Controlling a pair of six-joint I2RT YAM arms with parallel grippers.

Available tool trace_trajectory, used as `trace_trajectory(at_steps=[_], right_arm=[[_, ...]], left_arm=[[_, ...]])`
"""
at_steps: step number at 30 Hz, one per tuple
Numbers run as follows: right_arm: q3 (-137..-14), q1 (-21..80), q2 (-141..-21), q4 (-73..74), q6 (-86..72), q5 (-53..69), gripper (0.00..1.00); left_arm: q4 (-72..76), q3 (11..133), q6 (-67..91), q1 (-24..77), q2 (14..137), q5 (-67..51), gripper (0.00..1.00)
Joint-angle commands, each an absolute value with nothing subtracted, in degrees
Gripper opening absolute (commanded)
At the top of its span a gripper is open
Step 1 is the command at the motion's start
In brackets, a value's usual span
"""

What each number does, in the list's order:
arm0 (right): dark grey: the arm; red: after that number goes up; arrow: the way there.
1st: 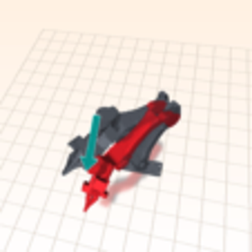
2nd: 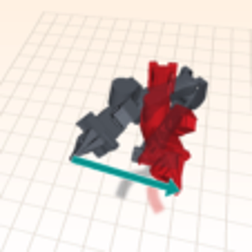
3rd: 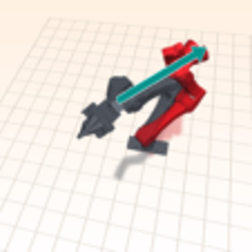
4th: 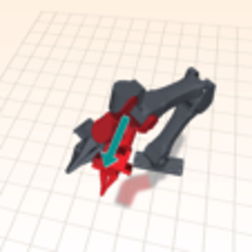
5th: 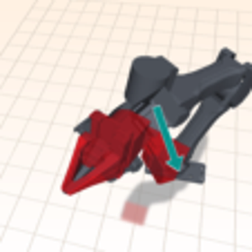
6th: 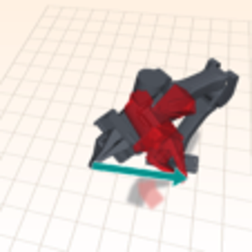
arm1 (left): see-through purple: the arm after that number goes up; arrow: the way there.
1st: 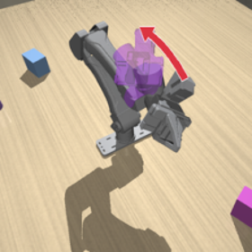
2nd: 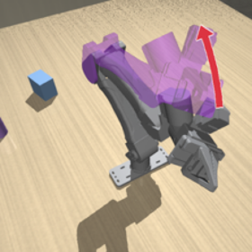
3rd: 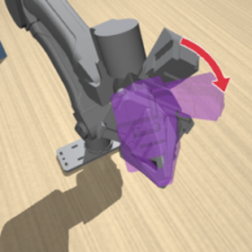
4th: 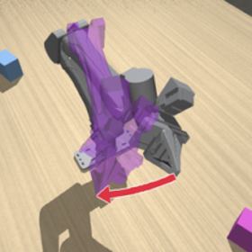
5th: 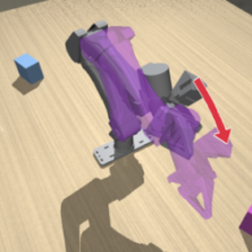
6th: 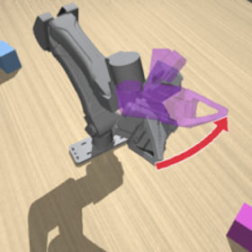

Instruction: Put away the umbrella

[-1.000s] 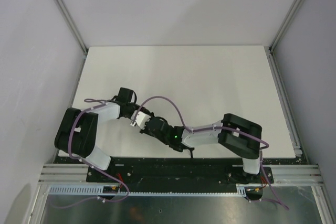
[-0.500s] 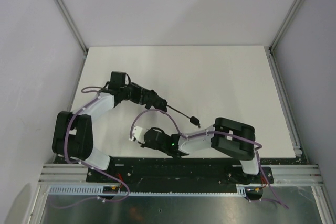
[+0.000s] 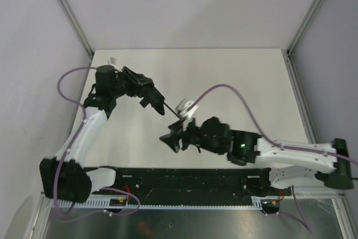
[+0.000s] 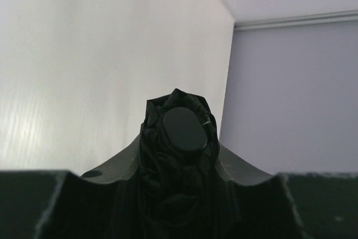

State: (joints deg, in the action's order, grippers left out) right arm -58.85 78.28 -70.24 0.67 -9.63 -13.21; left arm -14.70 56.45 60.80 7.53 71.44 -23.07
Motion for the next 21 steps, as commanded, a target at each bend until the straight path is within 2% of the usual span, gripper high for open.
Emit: trace_trajectory(at_steps=[1,3,6,9,12,16,21], right_arm=[[-59.75,73.04,-62.98,16.26,-30.08,-16.73,0.56],[-59.72,67.85,-60.44,24.37,-37.93,-18.27,0.53],[-57.73,55.13,-59.00,32.49,-46.41,-13.38,0.47],[-53.33,48.03,-58.45,31.14,-47.74,-6.75,0.44],[-51.22,44.23,-58.26,28.56,-45.62,-1.98,0.44],[-50.78,41.02,-57.40,28.06,-43.26,1.92,0.44],[-50.59,38.06,-54.98,29.57,-41.33,3.66,0.44]], left_arm=[[-7.03,60.05,45.08,7.27,59.93,-15.01,0.00],[-4.35,58.76,40.95,7.47,55.74,-12.65,0.00],[0.87,56.27,36.11,7.88,49.50,-10.73,0.00],[6.94,54.42,29.27,10.50,45.32,-10.87,0.00],[13.90,51.12,16.05,19.35,43.43,-5.12,0.00],[22.93,47.15,-2.18,31.78,48.09,4.99,0.00],[32.96,41.34,-1.94,37.01,58.80,9.92,0.00]])
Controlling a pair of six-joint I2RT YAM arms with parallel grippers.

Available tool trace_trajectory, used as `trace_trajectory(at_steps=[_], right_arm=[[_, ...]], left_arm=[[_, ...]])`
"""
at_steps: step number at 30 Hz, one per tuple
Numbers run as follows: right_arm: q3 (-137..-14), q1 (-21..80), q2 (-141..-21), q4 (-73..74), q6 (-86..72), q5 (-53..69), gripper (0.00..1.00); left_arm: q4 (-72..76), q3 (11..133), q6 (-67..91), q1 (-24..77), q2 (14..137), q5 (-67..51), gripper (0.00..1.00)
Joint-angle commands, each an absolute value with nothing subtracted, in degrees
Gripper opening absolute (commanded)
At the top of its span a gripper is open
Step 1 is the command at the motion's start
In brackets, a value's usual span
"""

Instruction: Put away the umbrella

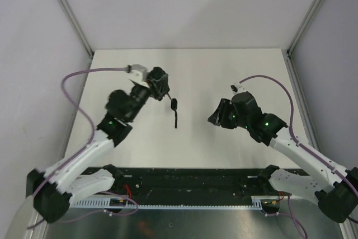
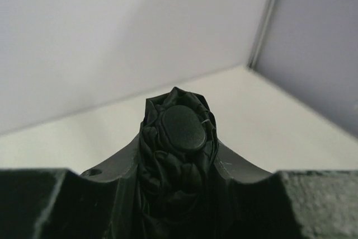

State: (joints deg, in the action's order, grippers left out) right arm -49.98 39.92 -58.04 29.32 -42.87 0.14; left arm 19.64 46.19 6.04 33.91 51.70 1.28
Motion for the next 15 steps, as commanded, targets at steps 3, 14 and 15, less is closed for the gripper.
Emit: trace_trajectory(at_steps=[3,14,15], right_arm=[[-49.95,36.45,-53.11,31.10,-40.61,3.84,0.44],[-45.31,33.61,-50.88,28.73,-39.95,9.86,0.42],[-45.24,33.85,-51.15,27.77,-38.56,11.78,0.43]], left_arm=[[38.25,36.00,-0.81,40.40,66.45,12.83,0.00],[53.88,23.11,7.11,45.52,76.80,18.54,0.00],[53.79,22.93,7.47,45.48,75.40,16.96,0.00]])
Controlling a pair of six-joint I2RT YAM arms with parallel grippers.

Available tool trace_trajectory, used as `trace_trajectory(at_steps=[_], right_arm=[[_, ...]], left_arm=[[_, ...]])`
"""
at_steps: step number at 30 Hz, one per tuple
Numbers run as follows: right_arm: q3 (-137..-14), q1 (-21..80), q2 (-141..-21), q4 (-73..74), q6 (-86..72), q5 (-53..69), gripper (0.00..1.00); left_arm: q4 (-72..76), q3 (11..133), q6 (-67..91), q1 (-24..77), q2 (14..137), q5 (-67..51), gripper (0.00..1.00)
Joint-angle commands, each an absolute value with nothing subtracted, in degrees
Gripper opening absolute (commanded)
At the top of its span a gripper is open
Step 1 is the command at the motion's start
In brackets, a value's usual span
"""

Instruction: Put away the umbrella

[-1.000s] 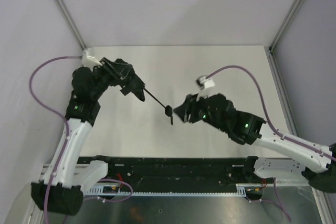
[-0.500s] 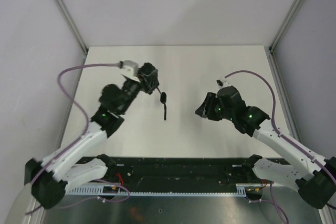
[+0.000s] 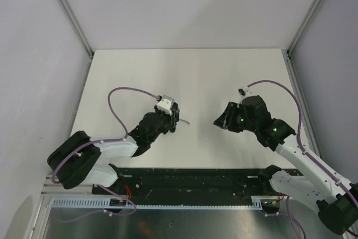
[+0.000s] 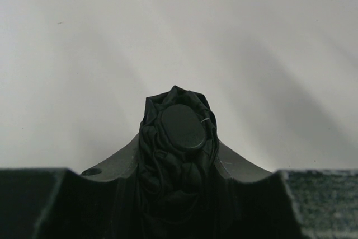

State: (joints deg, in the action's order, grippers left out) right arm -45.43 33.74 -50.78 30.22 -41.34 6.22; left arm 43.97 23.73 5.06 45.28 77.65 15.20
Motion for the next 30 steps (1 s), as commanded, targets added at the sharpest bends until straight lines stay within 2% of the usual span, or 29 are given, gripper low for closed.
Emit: trace_trajectory(at_steps=[1,3,5,9,11,13,18,21,24,30], right_arm=[[-45.03,34.50,-51.28,26.32,-36.29,13.98,0.46],[-44.39,36.53,-51.23,22.69,-30.50,19.23,0.54],[-43.97,39.15,-51.30,18.72,-24.61,25.81,0.65],[-43.53,45.28,-52.23,11.05,-18.05,29.88,0.88],[-43.53,46.45,-53.75,6.76,-17.41,31.13,0.95],[-43.91,46.90,-54.88,3.43,-17.36,32.33,0.98],[-44.34,47.84,-57.03,0.69,-16.71,31.89,0.99],[-44.51,48.16,-57.18,0.61,-16.58,28.95,0.99],[-44.55,48.13,-57.71,-3.53,-19.18,31.66,0.96],[-44.52,51.33,-64.17,-16.77,-27.99,39.56,0.72]], left_arm=[[53.17,22.85,8.30,45.37,73.38,14.59,0.00],[50.08,23.25,12.21,44.28,67.89,6.75,0.00],[47.70,24.40,18.67,41.50,62.96,-6.33,0.00],[46.73,27.83,31.42,37.49,58.36,-30.58,0.00],[46.66,29.70,36.42,36.88,58.07,-38.82,0.00],[46.67,31.07,40.24,36.71,58.22,-43.90,0.00],[47.13,32.91,45.58,36.64,58.43,-50.73,0.00],[47.41,32.88,46.65,36.62,57.90,-52.29,0.00],[47.67,32.76,48.21,36.65,57.74,-52.28,0.00],[48.51,32.85,50.12,36.68,58.04,-48.46,0.03]])
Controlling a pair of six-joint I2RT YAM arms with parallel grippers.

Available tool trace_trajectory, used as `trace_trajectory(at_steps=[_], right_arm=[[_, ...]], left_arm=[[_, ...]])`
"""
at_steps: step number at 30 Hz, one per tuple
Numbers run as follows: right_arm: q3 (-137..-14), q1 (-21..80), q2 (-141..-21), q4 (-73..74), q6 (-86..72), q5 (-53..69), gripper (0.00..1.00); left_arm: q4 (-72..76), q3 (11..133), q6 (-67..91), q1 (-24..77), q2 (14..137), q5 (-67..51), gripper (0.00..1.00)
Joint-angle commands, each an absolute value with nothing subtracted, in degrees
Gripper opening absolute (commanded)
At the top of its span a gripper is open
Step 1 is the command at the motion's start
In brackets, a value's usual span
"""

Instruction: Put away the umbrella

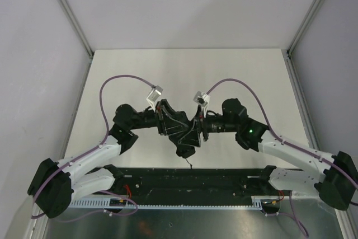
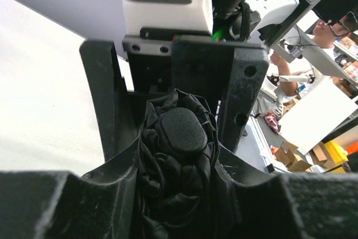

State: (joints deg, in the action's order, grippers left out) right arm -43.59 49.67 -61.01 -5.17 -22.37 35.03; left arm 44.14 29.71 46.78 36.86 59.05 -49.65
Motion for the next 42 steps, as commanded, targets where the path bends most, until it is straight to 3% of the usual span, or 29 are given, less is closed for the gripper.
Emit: trace_trajectory(at_steps=[1,4,8,10,12,14,24,30,34,42], right_arm=[[-44.54,51.55,-64.87,-18.05,-28.89,39.60,0.68],[-44.56,51.64,-66.63,-21.04,-31.08,40.38,0.41],[-44.30,51.48,-67.04,-22.14,-32.23,40.44,0.14],[-44.10,51.08,-66.81,-22.04,-32.56,40.17,0.07],[-43.98,50.48,-66.56,-21.46,-32.46,40.08,0.03],[-43.80,49.38,-66.23,-20.55,-32.51,39.49,0.01],[-43.33,38.01,-66.56,-17.05,-35.14,38.24,0.00],[-43.33,16.42,-70.21,-14.51,-43.35,28.88,0.03],[-45.19,1.93,-79.61,-19.17,-49.16,23.14,0.05],[-60.96,-10.20,-104.95,-27.59,-55.65,16.86,0.09]], left_arm=[[48.60,32.86,50.37,36.67,58.11,-47.69,0.05],[48.79,32.79,51.08,36.47,58.08,-45.30,0.14],[48.86,32.66,51.78,35.38,57.23,-43.67,0.41],[48.87,32.16,52.28,34.09,56.27,-43.11,0.57],[48.87,31.84,52.60,32.52,55.49,-43.47,0.87],[48.85,31.54,53.49,30.48,54.98,-44.44,0.96],[48.41,30.38,58.87,15.64,54.55,-48.01,0.99],[47.11,33.70,58.62,12.98,59.49,-50.69,1.00],[45.08,36.05,56.90,13.03,62.07,-50.65,0.99],[10.15,48.01,32.53,13.38,62.36,-36.82,0.99]])
